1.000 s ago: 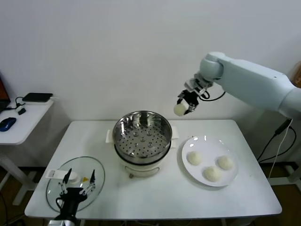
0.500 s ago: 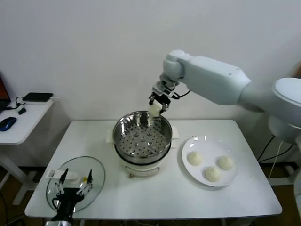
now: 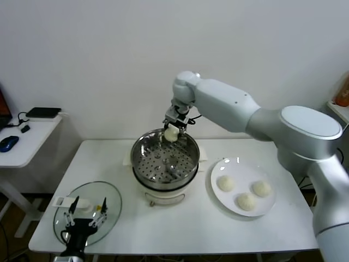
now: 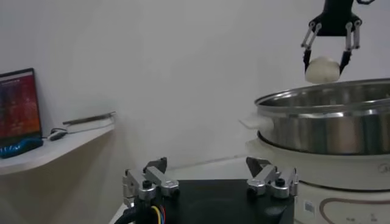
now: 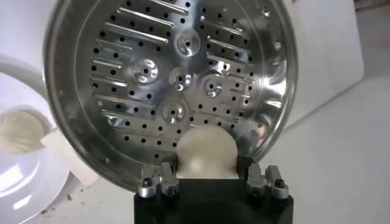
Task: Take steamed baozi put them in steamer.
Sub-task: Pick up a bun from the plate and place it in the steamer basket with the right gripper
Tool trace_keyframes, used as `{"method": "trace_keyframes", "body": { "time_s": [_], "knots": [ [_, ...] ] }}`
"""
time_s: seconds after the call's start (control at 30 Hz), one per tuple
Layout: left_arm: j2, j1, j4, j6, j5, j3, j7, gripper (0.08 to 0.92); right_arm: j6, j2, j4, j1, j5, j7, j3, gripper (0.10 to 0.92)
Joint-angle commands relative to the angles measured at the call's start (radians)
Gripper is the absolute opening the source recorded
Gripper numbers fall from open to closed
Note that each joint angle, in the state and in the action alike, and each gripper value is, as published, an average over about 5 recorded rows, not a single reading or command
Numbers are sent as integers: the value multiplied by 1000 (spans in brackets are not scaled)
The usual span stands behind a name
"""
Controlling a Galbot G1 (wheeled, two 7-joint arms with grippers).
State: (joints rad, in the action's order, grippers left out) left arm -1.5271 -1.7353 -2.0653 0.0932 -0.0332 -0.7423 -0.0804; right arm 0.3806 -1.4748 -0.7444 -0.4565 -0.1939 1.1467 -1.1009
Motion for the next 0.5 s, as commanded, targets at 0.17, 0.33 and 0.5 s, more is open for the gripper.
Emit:
{"method": "trace_keyframes", "body": {
  "time_s": [0.17, 0.33, 0.5],
  "knots": [
    [-1, 3, 9, 0, -3, 1, 0, 823, 24, -32, 59, 63, -78, -3, 39, 636],
    [-1, 2, 12, 0, -1, 1, 0, 823, 26, -40, 66, 78, -88, -4, 49, 636],
    [-1, 3, 13, 0, -1, 2, 1, 823, 29, -45, 71, 88, -92, -3, 53, 646]
  ]
}}
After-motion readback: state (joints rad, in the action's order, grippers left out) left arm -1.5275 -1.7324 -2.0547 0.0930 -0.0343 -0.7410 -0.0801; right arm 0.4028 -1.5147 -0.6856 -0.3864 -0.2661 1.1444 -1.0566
